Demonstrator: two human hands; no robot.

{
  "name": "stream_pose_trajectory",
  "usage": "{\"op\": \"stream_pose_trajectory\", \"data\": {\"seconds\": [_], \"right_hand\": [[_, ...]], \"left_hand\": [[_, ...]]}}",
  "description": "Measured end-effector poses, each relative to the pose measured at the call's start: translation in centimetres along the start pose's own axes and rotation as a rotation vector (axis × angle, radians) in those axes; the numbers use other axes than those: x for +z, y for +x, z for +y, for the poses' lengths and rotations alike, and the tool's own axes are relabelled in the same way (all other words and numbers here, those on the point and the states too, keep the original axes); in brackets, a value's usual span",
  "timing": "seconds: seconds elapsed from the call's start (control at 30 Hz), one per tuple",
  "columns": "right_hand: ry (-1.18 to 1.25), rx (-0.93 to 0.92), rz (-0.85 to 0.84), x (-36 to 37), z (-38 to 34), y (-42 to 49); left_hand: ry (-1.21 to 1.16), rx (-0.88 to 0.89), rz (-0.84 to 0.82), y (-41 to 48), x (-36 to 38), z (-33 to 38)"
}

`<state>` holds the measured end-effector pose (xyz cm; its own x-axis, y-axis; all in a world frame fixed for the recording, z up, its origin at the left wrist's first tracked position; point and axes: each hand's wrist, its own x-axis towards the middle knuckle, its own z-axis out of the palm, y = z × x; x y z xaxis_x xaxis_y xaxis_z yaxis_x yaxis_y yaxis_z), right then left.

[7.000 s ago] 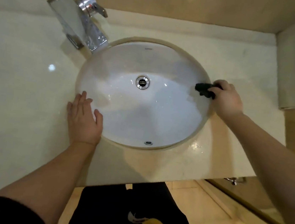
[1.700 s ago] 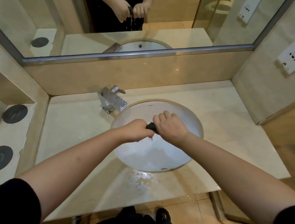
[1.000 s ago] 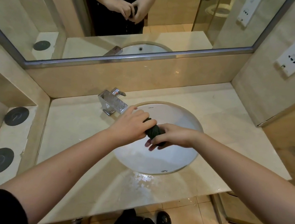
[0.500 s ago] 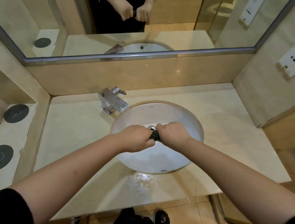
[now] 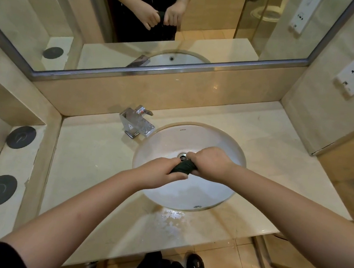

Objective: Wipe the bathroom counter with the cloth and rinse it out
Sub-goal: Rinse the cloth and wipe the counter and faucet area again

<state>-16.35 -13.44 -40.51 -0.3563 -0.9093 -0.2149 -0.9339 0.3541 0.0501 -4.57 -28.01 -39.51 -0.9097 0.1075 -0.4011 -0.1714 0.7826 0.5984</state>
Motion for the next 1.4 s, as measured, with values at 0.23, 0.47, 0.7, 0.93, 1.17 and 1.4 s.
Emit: {"op": "stream_pose_trajectory", "data": {"seconds": [0.23, 0.47, 0.7, 0.93, 1.17, 1.4], "right_hand": [[0.268, -0.126, -0.04, -1.3, -0.3, -2.0], [0.224, -0.089, -0.118, -0.9, -0.4, -1.9], [-0.303, -0.06, 0.146, 1.4, -0.8, -0.9], [-0.341, -0.056, 0.263, 2.1, -0.5, -0.5], [-0.322, -0.078, 0.318, 2.6, -0.1, -0.5], [-0.142, -0.127, 0.254, 2.2, 1.0, -1.1]], "left_hand": [[0.068, 0.083, 0.105, -0.5, 0.5, -1.5], [-0.03, 0.067, 0.149, -0.4, 0.8, -1.1], [-0.689, -0.219, 0.26, 0.5, 2.8, 0.5], [-1.173, -0.354, 0.104, 0.9, 2.4, 1.0], [-1.08, -0.282, -0.017, 0.4, 2.0, 0.2], [-0.744, -0.227, 0.102, 0.2, 2.3, -0.4]]}}
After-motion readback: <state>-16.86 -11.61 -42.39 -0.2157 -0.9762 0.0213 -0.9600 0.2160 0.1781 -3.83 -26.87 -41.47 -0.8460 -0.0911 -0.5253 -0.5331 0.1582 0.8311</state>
